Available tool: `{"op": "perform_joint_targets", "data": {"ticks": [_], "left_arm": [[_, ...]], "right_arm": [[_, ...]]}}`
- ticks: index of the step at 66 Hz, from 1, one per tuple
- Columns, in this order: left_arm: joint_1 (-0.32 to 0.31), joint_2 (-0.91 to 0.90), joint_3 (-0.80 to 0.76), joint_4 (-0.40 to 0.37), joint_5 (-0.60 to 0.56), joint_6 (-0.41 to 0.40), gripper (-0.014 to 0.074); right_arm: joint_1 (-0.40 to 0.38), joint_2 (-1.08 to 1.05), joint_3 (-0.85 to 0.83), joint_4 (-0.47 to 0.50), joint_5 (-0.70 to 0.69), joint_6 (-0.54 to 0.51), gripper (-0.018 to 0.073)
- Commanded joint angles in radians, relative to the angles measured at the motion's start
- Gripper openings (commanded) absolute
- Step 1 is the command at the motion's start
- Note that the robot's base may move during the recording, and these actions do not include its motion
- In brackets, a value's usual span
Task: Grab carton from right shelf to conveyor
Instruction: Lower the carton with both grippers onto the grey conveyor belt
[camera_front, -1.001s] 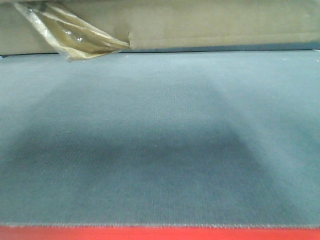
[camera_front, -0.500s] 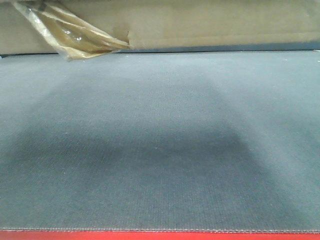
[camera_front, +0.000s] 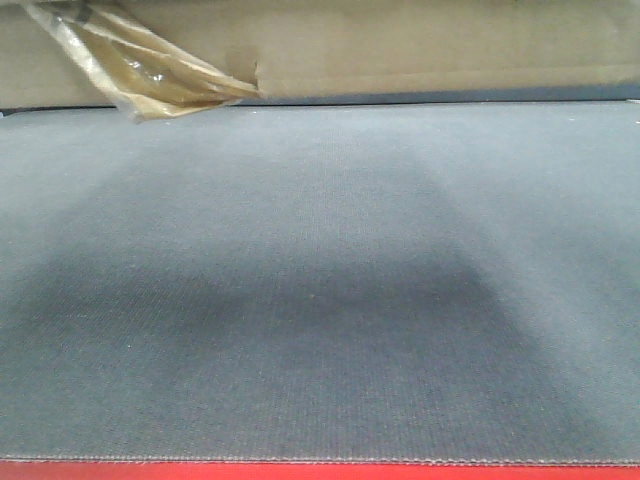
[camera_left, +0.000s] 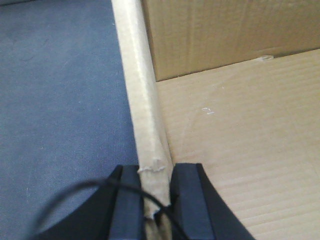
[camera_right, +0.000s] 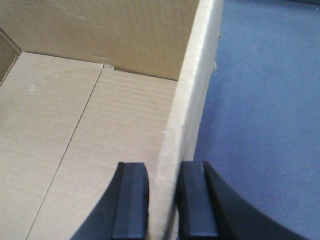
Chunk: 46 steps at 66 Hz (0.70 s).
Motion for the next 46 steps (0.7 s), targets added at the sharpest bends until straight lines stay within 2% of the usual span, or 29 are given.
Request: {"op": "perform_joint_targets", "data": {"ticks": [1,17,27,32,46], "left_arm": [[0.001,-0.009,-0.004,0.08,-0.001,0.011,-0.0016],[0.001,-0.009,-0.004,0.068,-0.001,0.011,-0.0016],[0.018,0.01,-0.004,-0.054,-0.027,0.011,-0.0016],[0.027,0.044,-0.004,-0.076,-0.053,0.011,-0.0016],[0.075,0.153,-0.004,-0.122,-0.157,0.011,-0.0016]], "right_arm": [[0.0,-0.017,-0.003,-0.011,-0.031,-0.012,-0.0067],[0.0,-0.017,-0.003,-0.011,-0.031,-0.012,-0.0067],[-0.002,-0.012,-0.003,-0.011,-0.022,-0.012,-0.0067],[-0.007,0.002,-0.003,-0.028,-0.022,-0.012,-0.0067],[-0.095,0.093,-0.003,-0.028,-0.046,-0.012,-0.0067]]}}
